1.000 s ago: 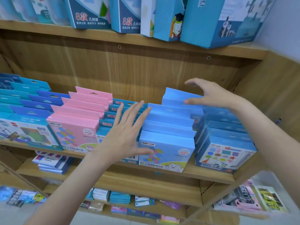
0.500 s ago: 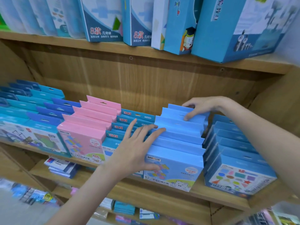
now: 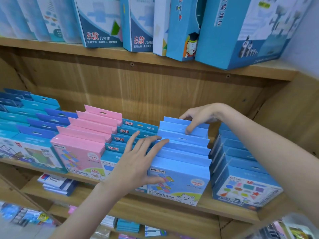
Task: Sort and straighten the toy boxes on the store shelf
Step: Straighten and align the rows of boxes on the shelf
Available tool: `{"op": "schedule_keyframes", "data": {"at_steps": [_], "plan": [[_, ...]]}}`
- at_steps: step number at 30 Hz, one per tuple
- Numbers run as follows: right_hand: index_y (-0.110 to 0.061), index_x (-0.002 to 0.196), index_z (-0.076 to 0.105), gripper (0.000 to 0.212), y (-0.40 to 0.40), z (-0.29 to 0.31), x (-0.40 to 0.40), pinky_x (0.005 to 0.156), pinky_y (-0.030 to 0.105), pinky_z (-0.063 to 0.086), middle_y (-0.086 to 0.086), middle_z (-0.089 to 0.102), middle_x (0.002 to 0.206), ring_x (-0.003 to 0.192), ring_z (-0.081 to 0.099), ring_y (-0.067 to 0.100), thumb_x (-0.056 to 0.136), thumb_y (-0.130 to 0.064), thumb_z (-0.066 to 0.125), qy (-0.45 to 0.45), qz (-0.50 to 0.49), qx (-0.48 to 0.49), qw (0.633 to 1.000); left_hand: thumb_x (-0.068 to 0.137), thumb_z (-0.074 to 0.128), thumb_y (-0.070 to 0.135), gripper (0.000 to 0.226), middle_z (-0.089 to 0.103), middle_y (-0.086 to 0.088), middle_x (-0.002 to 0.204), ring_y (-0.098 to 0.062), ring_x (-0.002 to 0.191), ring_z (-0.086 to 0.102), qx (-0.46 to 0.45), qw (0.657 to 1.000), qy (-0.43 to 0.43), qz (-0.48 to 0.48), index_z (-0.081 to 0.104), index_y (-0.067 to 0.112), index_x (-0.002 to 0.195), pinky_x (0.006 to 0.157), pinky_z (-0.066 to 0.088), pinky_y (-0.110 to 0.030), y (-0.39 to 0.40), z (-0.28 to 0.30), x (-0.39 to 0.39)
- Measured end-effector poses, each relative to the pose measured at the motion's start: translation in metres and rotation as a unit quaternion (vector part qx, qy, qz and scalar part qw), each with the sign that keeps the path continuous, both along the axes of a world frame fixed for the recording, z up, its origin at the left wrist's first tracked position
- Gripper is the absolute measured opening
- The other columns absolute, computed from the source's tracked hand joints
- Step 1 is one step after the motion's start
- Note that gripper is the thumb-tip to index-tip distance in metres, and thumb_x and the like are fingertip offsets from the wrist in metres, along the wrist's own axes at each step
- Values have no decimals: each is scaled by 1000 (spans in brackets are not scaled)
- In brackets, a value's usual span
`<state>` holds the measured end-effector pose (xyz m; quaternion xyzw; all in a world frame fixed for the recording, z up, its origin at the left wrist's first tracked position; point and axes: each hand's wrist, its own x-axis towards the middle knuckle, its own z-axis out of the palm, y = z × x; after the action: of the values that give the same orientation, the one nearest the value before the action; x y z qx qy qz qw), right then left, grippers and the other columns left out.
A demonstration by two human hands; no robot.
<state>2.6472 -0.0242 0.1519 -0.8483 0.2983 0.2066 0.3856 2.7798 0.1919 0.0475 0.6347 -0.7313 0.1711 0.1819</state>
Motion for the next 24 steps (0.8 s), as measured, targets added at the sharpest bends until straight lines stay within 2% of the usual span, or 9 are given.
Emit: {"op": "schedule_keyframes", "data": {"at_steps": [2,6,9,11,13,15,17,21,24], "plan": [[-13,115,60,34,2,-2,-1,82,37,56,8,67,113,97,67,21,82,-4,61,-4,-3,-8,1000,63,43,77,91,51,-1,124,-18,113,49,-1,1000,2,-1,34,22,136,109,15,-46,-1,0,0],[-18,117,56,36,4,-5,-11,78,22,54,0,64,117,98,64,13,82,-13,65,-37,-17,-44,998,63,42,77,91,51,-1,124,-18,113,49,4,1000,8,-1,34,22,136,109,14,-45,0,1,0],[-23,121,51,45,4,0,-23,88,18,46,-5,60,121,109,57,9,80,-22,69,-79,-45,-48,995,62,42,77,92,52,0,124,-18,113,50,7,1000,9,0,34,22,136,109,13,-45,0,1,0],[-25,121,51,46,2,4,-30,97,27,43,-4,59,124,114,54,12,79,-25,69,-70,-56,-55,994,62,42,77,92,52,0,124,-18,112,51,10,1000,12,0,34,23,136,109,13,-45,0,1,0],[-24,119,53,41,1,2,-32,96,38,45,0,60,124,111,58,17,81,-21,67,-41,-56,-64,995,62,42,77,92,52,0,123,-18,112,52,12,1000,16,-2,35,22,135,109,13,-44,0,1,0],[-19,118,55,36,4,-1,-32,93,36,48,3,62,121,105,62,17,83,-11,62,-42,-57,-56,996,62,43,78,92,52,0,122,-19,112,52,16,1000,18,-3,35,22,135,110,11,-43,0,1,0],[-17,118,54,37,9,-3,-29,98,35,47,1,62,121,106,61,15,82,-5,58,-50,-56,-53,996,62,43,78,93,52,0,122,-19,112,51,17,1000,19,-1,35,22,136,110,9,-42,-1,1,0],[-20,119,53,40,13,-3,-24,103,41,42,-1,60,122,113,57,16,81,-8,59,-40,-55,-68,995,62,42,79,93,51,0,122,-18,113,51,21,1000,22,1,34,23,136,110,9,-43,-1,2,0],[-19,119,53,40,15,-1,-26,102,37,43,-1,59,123,112,56,15,81,-9,59,-28,-52,-78,995,61,42,78,93,52,0,122,-20,112,52,19,1000,23,0,34,23,136,109,11,-44,-1,1,0]]}}
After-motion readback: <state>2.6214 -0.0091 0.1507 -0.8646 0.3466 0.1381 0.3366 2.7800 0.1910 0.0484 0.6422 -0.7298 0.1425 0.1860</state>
